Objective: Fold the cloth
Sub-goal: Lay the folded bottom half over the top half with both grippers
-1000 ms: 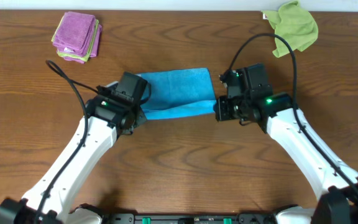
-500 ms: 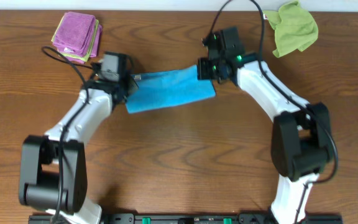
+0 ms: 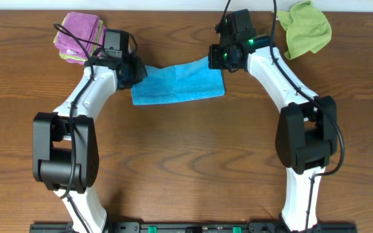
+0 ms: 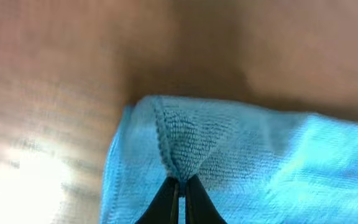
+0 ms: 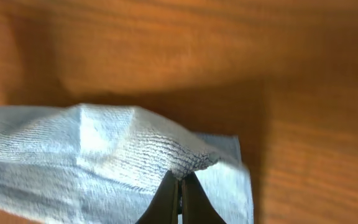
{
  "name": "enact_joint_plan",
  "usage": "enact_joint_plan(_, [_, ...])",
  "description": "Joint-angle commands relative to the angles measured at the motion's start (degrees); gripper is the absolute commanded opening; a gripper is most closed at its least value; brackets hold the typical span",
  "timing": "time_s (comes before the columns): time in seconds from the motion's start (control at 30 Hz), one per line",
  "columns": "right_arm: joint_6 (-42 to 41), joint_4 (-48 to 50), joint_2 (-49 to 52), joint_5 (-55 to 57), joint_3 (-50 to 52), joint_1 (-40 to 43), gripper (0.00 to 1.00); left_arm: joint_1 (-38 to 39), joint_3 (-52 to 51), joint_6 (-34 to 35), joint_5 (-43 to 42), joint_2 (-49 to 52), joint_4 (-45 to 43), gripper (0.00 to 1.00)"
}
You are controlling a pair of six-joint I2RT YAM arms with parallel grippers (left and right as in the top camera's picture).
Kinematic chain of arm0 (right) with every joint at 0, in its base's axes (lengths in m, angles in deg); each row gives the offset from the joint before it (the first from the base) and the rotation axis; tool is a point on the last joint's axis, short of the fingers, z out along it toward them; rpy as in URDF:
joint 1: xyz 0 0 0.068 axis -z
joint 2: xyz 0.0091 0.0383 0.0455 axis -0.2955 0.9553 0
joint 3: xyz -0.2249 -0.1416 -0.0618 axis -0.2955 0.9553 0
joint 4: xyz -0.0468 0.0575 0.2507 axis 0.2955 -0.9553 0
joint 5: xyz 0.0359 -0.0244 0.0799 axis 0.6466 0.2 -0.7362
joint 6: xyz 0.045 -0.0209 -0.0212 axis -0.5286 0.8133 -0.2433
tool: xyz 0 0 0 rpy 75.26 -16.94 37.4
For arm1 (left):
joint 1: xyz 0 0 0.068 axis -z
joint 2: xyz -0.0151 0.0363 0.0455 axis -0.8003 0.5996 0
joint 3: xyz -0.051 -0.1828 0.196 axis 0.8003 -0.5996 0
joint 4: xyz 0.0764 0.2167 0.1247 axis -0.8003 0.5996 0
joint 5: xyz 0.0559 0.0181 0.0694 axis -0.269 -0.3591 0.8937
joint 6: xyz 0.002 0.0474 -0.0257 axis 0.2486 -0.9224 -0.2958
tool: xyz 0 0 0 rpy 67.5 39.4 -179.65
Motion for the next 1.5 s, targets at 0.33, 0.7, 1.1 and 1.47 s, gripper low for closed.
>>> enact_joint_plan(0.33, [0.83,-12.61,0.83,0.11,-1.03,0.00,0.02,0.39,0.72,-1.70,0.26,0.39,12.57,0.06])
enact_joint_plan(0.7, [0.79,-16.33,0.83,0.11,-1.03,0.00,0.02,0.48,0.72,-1.73,0.22,0.39,15.91,0.06])
enact_joint_plan(1.1, [3.41,-16.48,-1.99,0.13,-1.53,0.15,0.87,0.48,2.25,-3.54,0.07,-5.92,15.67,0.64])
enact_joint_plan(1.47, [8.31,-8.92,-7.67,1.68,-1.53,0.02,0.91,0.50,2.29,-9.70,-1.49,-9.51,5.49,0.94])
